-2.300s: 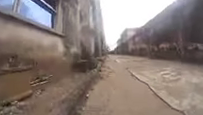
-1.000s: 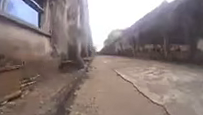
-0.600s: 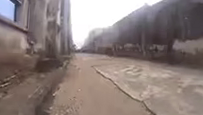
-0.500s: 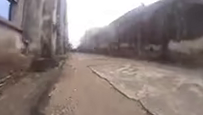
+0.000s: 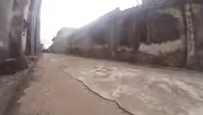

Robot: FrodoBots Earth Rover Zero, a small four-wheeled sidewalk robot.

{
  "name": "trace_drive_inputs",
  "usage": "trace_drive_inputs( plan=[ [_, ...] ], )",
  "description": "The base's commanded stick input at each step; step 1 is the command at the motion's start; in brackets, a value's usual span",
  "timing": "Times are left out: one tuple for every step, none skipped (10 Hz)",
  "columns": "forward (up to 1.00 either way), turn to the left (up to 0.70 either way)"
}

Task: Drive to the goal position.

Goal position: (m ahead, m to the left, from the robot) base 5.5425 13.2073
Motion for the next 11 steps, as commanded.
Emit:
trace_drive_inputs(
  plan=[
    [0.7,0.0],
    [0.7,0.0],
    [0.7,0.0],
    [0.7,0.0],
    [0.7,0.0],
    [0.7,0.0],
    [0.7,0.0],
    [0.7,0.0],
    [0.7,0.0],
    [0.7,0.0],
    [0.7,0.17]
  ],
)
